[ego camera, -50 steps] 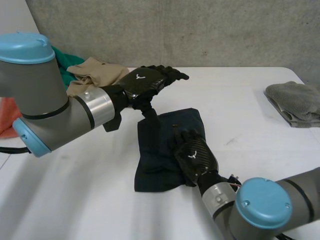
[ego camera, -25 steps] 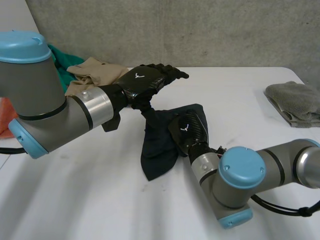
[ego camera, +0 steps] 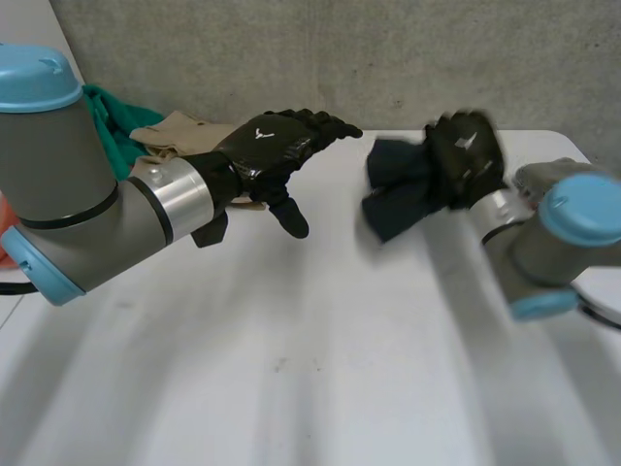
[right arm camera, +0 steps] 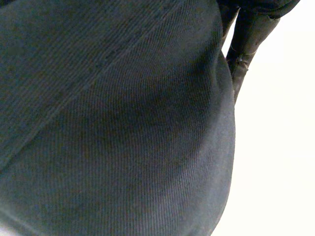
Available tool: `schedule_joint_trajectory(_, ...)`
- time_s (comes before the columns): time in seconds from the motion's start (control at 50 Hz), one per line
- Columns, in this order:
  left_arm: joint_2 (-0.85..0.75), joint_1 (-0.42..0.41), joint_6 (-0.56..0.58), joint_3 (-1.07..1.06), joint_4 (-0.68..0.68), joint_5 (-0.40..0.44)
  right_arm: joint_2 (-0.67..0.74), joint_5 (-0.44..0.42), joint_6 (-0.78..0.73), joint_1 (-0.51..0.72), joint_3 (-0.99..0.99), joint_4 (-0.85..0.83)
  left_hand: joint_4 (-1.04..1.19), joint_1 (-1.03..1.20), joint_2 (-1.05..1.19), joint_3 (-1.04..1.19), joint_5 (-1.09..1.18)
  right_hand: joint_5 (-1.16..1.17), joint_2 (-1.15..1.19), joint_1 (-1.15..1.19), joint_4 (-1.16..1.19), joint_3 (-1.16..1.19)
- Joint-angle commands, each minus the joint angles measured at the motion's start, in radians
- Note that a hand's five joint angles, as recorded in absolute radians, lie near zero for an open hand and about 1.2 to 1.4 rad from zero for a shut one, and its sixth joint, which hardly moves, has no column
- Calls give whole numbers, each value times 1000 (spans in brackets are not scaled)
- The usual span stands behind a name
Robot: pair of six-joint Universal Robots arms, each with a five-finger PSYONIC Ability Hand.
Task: Fold the laundry.
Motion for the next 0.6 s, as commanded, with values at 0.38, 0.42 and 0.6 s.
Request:
schedule_joint_trajectory(0.38, 26, -52, 3, -8, 23, -10, 416, -527, 591, -618, -581, -313, -3, 41, -4, -12, -16, 385, 222, 452, 231, 275)
schedule_joint_trajectory(0.42, 29, -63, 3, -19, 23, -10, 447, -553, 591, -643, -581, -318, -3, 41, -4, -12, -16, 385, 222, 452, 231, 275)
schedule_joint_trajectory(0.6, 43, -83, 6, -68, 56, -8, 590, -685, 585, -709, -607, -330, -6, 39, -7, -15, -19, 385, 222, 452, 231, 275)
